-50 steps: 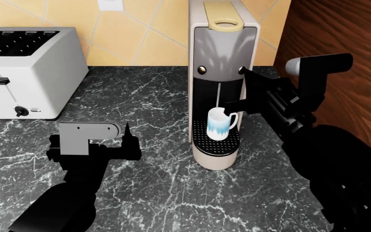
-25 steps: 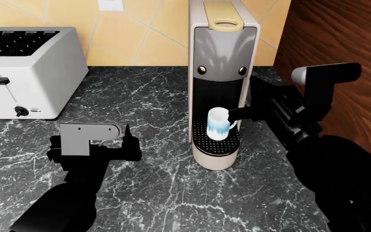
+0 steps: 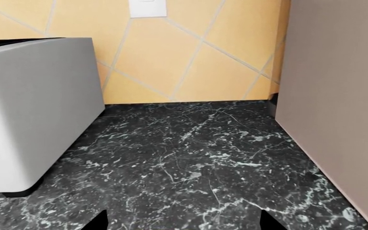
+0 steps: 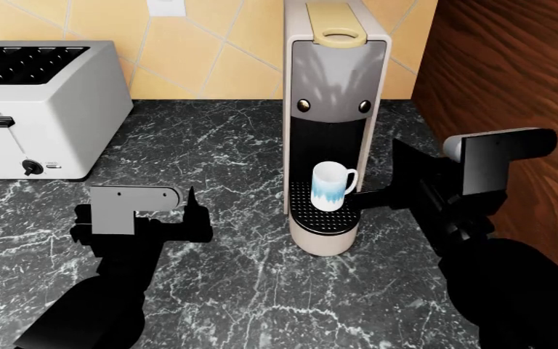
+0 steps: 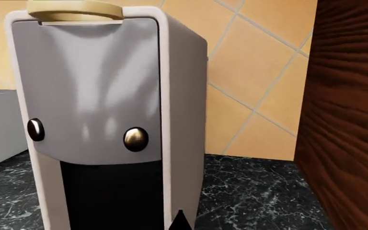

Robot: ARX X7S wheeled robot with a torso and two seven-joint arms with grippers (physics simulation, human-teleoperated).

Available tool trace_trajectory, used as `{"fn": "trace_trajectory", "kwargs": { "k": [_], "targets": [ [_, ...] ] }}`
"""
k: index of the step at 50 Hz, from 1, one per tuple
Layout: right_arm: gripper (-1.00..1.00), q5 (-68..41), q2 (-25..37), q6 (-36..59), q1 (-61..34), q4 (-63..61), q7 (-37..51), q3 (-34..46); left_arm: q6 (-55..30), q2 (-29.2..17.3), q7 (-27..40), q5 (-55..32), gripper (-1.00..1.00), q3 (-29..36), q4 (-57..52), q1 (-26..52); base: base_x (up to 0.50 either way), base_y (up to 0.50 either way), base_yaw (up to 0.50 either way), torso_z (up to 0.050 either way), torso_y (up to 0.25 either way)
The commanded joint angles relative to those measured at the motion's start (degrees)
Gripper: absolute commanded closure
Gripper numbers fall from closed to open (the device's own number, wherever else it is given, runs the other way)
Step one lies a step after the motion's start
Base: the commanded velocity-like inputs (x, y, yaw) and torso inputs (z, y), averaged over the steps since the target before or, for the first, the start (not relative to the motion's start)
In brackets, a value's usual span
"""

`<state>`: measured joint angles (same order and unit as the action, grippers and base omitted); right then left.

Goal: Press the button on the coffee machine to serve coffee.

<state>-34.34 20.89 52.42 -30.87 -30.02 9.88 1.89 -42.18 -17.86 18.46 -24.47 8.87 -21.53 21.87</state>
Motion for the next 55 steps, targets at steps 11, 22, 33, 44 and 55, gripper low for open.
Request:
{"fn": "trace_trajectory", "kwargs": {
  "k": [11,22,33,44,55],
  "targets": [
    [-1.00,4.6,1.0,-4.0,6.2,1.6,1.7,2.3,0.3,-0.5,0.1,-0.5,-1.00,0.0,-0.1,-0.3,0.00,0.00,0.00,0.000,0.000],
    [-1.00,5.5,1.3,-5.0,7.7,2.2,2.3,2.4,1.2,-0.3,0.4,-0.1,-1.00,0.6,0.9,-0.5,0.00,0.00,0.00,0.000,0.000],
    [-1.00,6.6,1.7,-6.1,9.4,3.4,2.9,2.7,1.8,-0.7,0.3,-0.2,-1.00,0.5,1.3,-1.0,0.00,0.00,0.00,0.000,0.000],
    [-1.00,7.2,2.1,-6.3,10.2,4.1,3.5,2.9,2.2,-1.0,0.3,-0.4,-1.00,0.3,1.4,-1.3,0.00,0.00,0.00,0.000,0.000],
    [-1.00,7.3,2.0,-8.1,11.4,6.6,3.1,2.1,3.2,-0.7,0.6,0.2,-1.00,0.7,2.9,-1.3,0.00,0.00,0.00,0.000,0.000]
  ]
}}
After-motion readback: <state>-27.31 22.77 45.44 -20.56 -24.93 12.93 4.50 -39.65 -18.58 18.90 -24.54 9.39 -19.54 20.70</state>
